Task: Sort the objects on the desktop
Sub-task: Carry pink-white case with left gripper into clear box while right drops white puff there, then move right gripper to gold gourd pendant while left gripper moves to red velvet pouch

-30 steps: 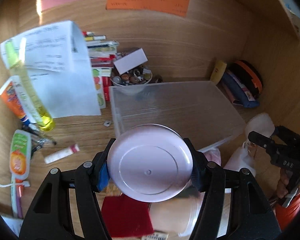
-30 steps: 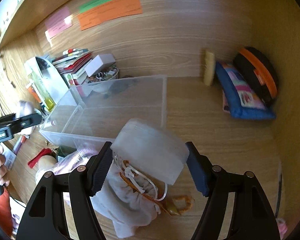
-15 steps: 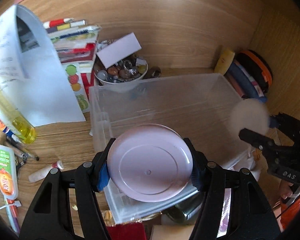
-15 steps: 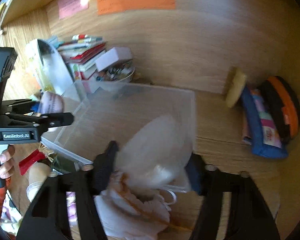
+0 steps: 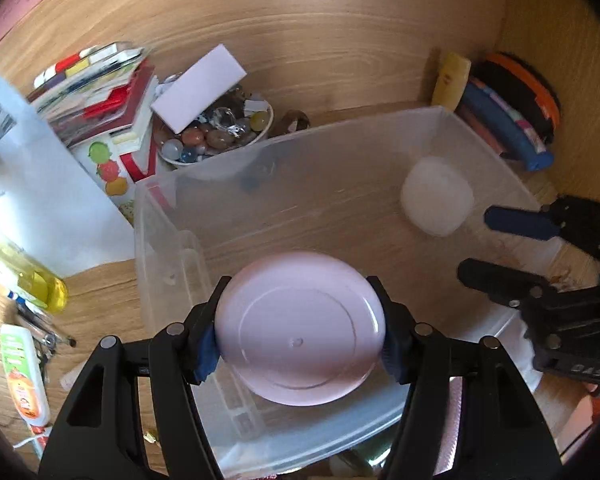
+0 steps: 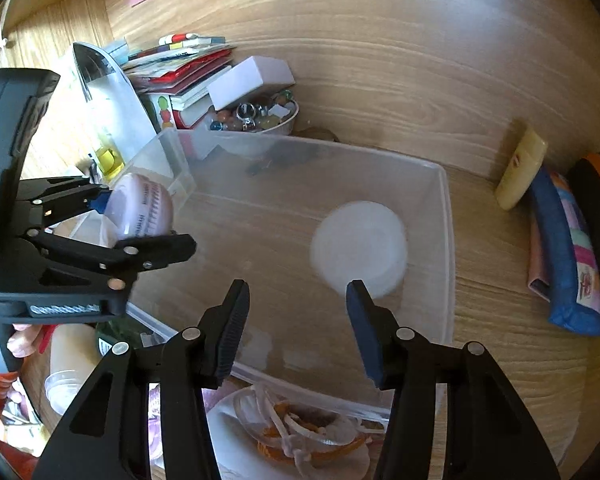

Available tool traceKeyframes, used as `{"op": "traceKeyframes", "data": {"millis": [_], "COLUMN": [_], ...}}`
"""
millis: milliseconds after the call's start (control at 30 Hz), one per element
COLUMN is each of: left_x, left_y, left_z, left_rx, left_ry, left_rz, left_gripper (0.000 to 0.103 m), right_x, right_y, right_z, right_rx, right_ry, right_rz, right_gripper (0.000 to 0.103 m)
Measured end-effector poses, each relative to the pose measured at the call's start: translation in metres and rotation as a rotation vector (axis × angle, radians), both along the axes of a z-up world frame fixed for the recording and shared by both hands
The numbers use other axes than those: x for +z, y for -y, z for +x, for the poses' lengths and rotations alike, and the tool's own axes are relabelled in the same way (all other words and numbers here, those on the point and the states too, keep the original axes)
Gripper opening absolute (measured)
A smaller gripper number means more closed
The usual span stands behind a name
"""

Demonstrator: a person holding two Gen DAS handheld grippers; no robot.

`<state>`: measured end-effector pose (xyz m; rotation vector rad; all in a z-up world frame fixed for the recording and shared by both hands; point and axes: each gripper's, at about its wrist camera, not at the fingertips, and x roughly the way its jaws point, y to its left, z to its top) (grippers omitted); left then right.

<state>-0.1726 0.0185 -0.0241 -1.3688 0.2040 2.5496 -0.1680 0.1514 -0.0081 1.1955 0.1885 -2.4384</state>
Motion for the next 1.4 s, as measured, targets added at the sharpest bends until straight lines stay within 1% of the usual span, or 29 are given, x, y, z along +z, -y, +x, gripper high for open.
{"op": "traceKeyframes", "data": {"millis": [100,167,233,300,367,500,567,633,767,800,833,867,933,1033,1167,1333,1400], "left_x": [-0.001,-0.001,0.0,0.004,0.01,0.027,0.035,0.042,0.051,0.052,0.054,0.057,0.058,0.058,0.051,0.039,0.034], "left_y": [-0.004,-0.005,-0.005,-0.004,-0.003,0.002,0.005,0.009,0.024,0.028,0.032,0.038,0.043,0.054,0.066,0.088,0.094], "left_z": [-0.001,-0.001,0.0,0.0,0.004,0.02,0.03,0.04,0.058,0.063,0.066,0.072,0.078,0.092,0.105,0.124,0.13], "left_rx": [-0.022,-0.02,-0.016,-0.008,0.001,0.023,0.031,0.043,0.085,0.091,0.093,0.096,0.103,0.127,0.139,0.147,0.15], "left_ry": [0.025,0.028,0.032,0.032,0.019,-0.051,-0.083,-0.107,-0.177,-0.185,-0.19,-0.193,-0.194,-0.183,-0.162,-0.125,-0.11], "left_rz": [0.016,0.008,0.005,0.016,0.02,0.014,0.015,0.02,0.044,0.052,0.06,0.074,0.081,0.051,0.041,0.082,0.087], "left_gripper": [0.064,0.064,0.064,0.064,0.064,0.064,0.065,0.074,0.084,0.09,0.093,0.093,0.093,0.094,0.094,0.094,0.094], "right_x": [0.002,0.005,0.008,0.011,0.014,0.019,0.021,0.023,0.027,0.027,0.027,0.026,0.025,0.024,0.023,0.021,0.019], "right_y": [-0.003,-0.006,-0.009,-0.012,-0.015,-0.02,-0.022,-0.023,-0.025,-0.026,-0.027,-0.027,-0.03,-0.035,-0.041,-0.037,-0.035], "right_z": [0.003,0.007,0.012,0.017,0.024,0.039,0.046,0.054,0.069,0.072,0.075,0.077,0.08,0.085,0.091,0.108,0.112], "right_rx": [-0.009,-0.013,-0.018,-0.023,-0.028,-0.028,-0.03,-0.031,-0.034,-0.035,-0.038,-0.039,-0.049,-0.07,-0.091,-0.084,-0.085], "right_ry": [0.0,-0.004,-0.012,-0.025,-0.041,-0.073,-0.088,-0.109,-0.15,-0.155,-0.165,-0.17,-0.176,-0.175,-0.152,-0.154,-0.156], "right_rz": [-0.008,-0.018,-0.021,-0.024,-0.024,-0.018,-0.018,-0.013,0.007,0.009,0.011,0.009,0.003,-0.015,-0.027,0.002,0.013], "right_gripper": [0.049,0.052,0.058,0.061,0.063,0.065,0.065,0.065,0.065,0.065,0.066,0.067,0.073,0.078,0.08,0.081,0.081]}}
